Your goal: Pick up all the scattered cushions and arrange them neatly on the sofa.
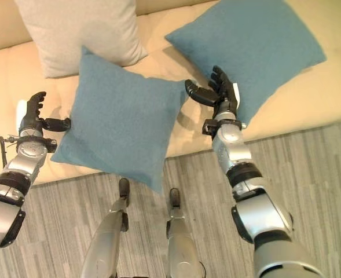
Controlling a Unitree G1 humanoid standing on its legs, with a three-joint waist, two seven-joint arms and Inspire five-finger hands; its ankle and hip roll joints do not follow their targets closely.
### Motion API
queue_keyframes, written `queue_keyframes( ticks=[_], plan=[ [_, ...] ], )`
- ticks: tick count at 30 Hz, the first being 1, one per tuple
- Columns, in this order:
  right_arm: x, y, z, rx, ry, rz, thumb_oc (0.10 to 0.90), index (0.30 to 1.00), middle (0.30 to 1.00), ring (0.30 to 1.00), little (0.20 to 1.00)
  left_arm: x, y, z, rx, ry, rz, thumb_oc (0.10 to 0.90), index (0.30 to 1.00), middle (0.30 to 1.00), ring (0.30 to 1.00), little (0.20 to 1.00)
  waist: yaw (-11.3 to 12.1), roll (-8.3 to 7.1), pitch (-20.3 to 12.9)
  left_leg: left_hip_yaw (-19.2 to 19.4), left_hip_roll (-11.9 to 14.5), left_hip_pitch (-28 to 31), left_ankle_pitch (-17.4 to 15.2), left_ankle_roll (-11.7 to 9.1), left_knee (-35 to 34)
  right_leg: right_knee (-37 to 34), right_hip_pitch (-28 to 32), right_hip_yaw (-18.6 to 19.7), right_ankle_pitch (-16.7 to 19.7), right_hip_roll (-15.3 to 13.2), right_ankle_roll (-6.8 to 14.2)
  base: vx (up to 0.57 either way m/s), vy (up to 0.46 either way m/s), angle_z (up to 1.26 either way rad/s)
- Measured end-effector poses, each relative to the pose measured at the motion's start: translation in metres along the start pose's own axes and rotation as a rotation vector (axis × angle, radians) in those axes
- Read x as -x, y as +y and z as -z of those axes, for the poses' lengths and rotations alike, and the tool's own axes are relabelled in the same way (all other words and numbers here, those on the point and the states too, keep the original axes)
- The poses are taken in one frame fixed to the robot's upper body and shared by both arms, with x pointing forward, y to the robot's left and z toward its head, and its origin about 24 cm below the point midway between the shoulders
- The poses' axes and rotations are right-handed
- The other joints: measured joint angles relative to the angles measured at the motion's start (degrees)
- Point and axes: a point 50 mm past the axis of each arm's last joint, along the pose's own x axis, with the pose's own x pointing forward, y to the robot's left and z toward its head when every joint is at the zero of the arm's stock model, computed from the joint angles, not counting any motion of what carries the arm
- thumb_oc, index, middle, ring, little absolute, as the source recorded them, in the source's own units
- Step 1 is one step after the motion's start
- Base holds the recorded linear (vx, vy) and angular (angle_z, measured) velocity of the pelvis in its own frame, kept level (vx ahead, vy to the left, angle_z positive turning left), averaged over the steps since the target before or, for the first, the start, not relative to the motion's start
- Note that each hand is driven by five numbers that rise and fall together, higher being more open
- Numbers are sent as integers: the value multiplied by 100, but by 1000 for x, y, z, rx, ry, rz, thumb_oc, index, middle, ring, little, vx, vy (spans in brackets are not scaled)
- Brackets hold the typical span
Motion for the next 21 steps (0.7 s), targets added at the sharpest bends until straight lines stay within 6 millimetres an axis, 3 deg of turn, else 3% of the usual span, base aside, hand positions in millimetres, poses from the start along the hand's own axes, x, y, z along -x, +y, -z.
queue_keyframes(
  ticks=[4,12,15,16,17,18,20,21],
  plan=[
    [0,8,16,-7,94,-18,800,900,900,900,900,-3,0,2,-83,34,34,800,900,900,900,900,71,7,7,-69,-11,-180,3,-1,7,-42,-124,-68,1,-5,0,9,-12,8],
    [3,33,22,-119,159,-141,800,900,900,900,900,-7,-7,-13,-118,27,168,800,900,900,900,900,100,18,41,-131,-16,-282,22,-21,16,-41,-192,-143,1,-5,0,3,1,3],
    [3,44,20,-135,179,-219,800,900,900,900,900,-5,-15,-8,-12,94,303,800,900,900,900,900,77,18,41,-129,-13,-278,22,-22,60,-27,-178,-141,1,-2,0,0,13,0],
    [3,45,20,-135,181,-231,400,300,300,300,300,-2,-21,-2,55,122,351,762,844,844,844,844,64,18,41,-128,-16,-277,21,-22,82,-21,-166,-141,2,-5,0,0,45,1],
    [3,46,21,-140,184,-234,400,300,300,300,300,2,-30,0,107,140,381,623,634,634,634,634,53,19,41,-131,-18,-272,21,-22,104,-16,-151,-144,2,-8,0,0,0,0],
    [3,47,21,-146,187,-236,400,300,300,300,300,3,-35,-1,134,147,387,585,578,578,578,578,58,19,41,-133,-17,-270,21,-22,118,-12,-143,-146,2,-4,0,0,0,0],
    [4,49,22,-158,191,-238,400,300,300,300,300,3,-33,1,157,161,395,400,300,300,300,300,51,19,41,-138,-21,-256,21,-22,136,3,-122,-146,4,-5,-1,0,0,0],
    [4,49,22,-168,193,-237,400,300,300,300,300,4,-35,3,159,169,404,400,300,300,300,300,42,19,41,-142,-28,-254,21,-22,151,21,-117,-147,4,-10,-1,0,0,0]
  ],
)
